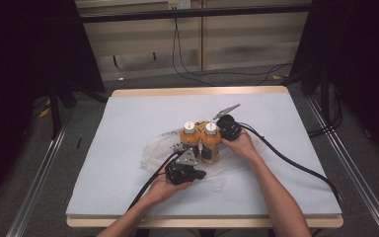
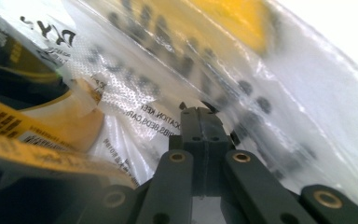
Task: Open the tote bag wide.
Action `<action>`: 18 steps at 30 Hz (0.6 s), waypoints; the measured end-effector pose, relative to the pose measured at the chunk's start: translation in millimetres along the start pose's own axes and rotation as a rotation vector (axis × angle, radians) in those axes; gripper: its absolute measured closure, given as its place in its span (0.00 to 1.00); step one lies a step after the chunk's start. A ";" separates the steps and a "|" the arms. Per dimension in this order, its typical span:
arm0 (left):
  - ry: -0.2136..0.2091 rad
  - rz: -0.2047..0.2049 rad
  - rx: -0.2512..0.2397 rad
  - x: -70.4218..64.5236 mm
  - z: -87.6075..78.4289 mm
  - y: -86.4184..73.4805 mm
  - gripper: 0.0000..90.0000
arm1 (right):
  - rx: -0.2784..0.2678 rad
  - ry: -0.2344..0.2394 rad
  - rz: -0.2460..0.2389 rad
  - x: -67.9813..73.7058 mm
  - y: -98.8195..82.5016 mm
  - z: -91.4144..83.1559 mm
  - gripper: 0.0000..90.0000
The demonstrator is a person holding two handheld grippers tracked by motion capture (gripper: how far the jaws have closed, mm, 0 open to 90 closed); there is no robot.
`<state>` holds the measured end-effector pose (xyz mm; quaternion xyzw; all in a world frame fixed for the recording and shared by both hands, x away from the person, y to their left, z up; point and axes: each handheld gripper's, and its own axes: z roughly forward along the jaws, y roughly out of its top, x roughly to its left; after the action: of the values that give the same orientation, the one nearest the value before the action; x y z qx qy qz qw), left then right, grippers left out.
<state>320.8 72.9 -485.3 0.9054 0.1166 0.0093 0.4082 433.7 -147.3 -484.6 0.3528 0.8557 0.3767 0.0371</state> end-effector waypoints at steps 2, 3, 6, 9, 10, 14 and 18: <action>-0.006 0.013 0.012 0.0 -0.6 0.8 1.00 | 0.008 -0.013 0.001 -1.1 2.4 0.8 1.00; -0.007 0.014 0.018 -0.1 -0.8 1.2 1.00 | 0.001 -0.007 0.004 -2.6 3.4 2.1 1.00; -0.014 0.016 0.034 -2.0 -1.8 1.9 1.00 | 0.000 -0.008 0.021 -7.0 6.6 4.6 1.00; -0.027 0.017 0.031 -3.2 -1.6 1.7 1.00 | 0.007 -0.019 0.027 -8.5 10.8 7.2 1.00; -0.029 0.021 0.031 -4.3 -1.6 1.6 1.00 | 0.005 -0.014 0.029 -8.8 12.0 8.4 1.00; -0.039 0.042 0.041 -6.3 -2.8 1.5 1.00 | 0.011 -0.019 0.025 -9.4 14.8 9.9 1.00; -0.046 0.050 0.045 -6.5 -4.0 0.5 1.00 | 0.024 -0.050 0.010 -7.7 17.0 10.8 1.00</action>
<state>314.2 74.1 -481.8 0.9168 0.0849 -0.0041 0.3901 452.8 -137.5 -482.4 0.3669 0.8571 0.3578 0.0523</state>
